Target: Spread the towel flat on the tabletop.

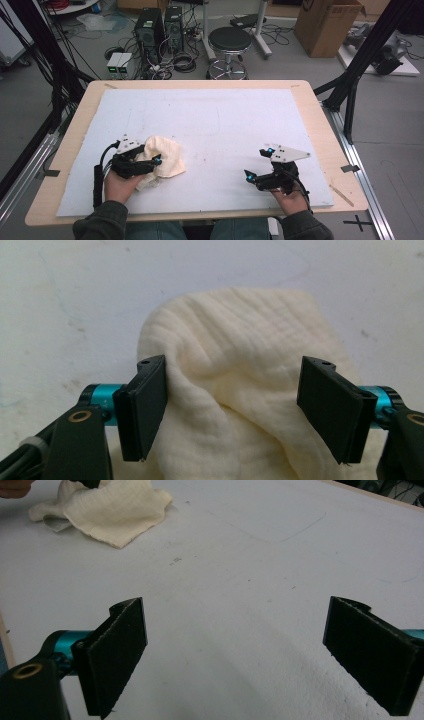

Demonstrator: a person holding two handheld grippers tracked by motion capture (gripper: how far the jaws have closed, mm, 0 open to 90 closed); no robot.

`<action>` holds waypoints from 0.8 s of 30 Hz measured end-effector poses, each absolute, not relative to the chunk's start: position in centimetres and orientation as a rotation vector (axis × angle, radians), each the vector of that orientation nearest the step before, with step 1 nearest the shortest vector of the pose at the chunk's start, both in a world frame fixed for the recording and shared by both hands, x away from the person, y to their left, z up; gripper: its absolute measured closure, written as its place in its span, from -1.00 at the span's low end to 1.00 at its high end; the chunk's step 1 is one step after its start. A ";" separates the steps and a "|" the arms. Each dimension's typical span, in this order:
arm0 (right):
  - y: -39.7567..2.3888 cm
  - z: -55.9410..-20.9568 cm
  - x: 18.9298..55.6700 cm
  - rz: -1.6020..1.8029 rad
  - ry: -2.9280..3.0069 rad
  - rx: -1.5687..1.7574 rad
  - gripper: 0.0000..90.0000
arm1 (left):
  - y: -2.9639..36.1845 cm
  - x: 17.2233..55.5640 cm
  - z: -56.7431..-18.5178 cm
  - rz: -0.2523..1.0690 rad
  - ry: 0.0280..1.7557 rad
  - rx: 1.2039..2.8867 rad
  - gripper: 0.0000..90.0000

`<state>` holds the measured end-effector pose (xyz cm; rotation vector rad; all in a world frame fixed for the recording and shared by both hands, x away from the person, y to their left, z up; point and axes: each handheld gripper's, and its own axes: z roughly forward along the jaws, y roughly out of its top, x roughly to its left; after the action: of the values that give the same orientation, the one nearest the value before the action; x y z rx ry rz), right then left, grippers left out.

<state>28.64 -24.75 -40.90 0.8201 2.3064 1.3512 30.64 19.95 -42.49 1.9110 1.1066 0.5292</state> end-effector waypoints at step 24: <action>-24.7 -40.8 28.3 1.346 2.309 0.806 -0.78 | 18.6 30.6 -43.9 0.501 1.058 2.040 0.36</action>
<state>28.28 -24.67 -40.80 0.8065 2.3088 1.3461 30.64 18.58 -43.93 2.0401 1.0578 0.5009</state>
